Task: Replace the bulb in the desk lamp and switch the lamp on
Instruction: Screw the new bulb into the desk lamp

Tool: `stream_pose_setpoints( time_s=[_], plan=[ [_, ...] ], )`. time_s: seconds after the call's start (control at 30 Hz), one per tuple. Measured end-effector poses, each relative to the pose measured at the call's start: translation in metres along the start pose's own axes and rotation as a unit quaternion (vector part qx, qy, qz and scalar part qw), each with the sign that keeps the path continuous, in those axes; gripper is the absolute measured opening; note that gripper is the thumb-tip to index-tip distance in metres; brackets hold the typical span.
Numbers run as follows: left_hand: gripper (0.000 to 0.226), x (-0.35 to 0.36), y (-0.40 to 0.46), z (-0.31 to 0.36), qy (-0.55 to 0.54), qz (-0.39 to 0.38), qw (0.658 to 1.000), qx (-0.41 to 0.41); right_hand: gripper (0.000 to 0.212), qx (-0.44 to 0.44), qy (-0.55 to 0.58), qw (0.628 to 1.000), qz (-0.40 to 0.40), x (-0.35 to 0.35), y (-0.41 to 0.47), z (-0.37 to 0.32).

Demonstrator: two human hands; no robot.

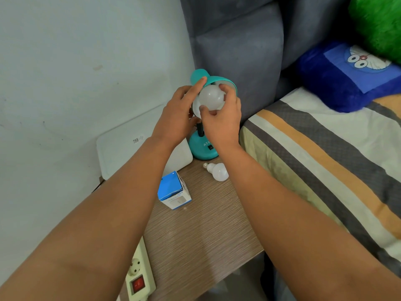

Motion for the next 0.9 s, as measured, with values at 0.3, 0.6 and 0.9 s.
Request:
stream_pose_setpoints(
  time_s=[0.3, 0.6, 0.9],
  plan=[
    [0.083, 0.003, 0.007, 0.000, -0.018, -0.006, 1.000, 0.003, 0.060, 0.177, 0.090, 0.980, -0.033, 0.002, 0.011, 0.029],
    [0.084, 0.004, 0.007, 0.001, -0.013, -0.004, 1.000, 0.005, 0.047, 0.116, 0.081, 0.989, -0.051, 0.006, 0.006, 0.020],
    [0.082, 0.002, 0.007, 0.002, -0.007, -0.002, 1.000, 0.001, 0.064, 0.187, 0.033, 0.978, -0.082, 0.007, 0.010, 0.028]
  ],
)
Point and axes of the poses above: each hand's wrist, its own y-axis towards the middle knuckle, its own x-axis out of the palm, z = x × y, the point moved 9 cm from there along y, towards the middle knuckle, and after that the axes turned 14 degrees about -z, right-handed, at the moved point
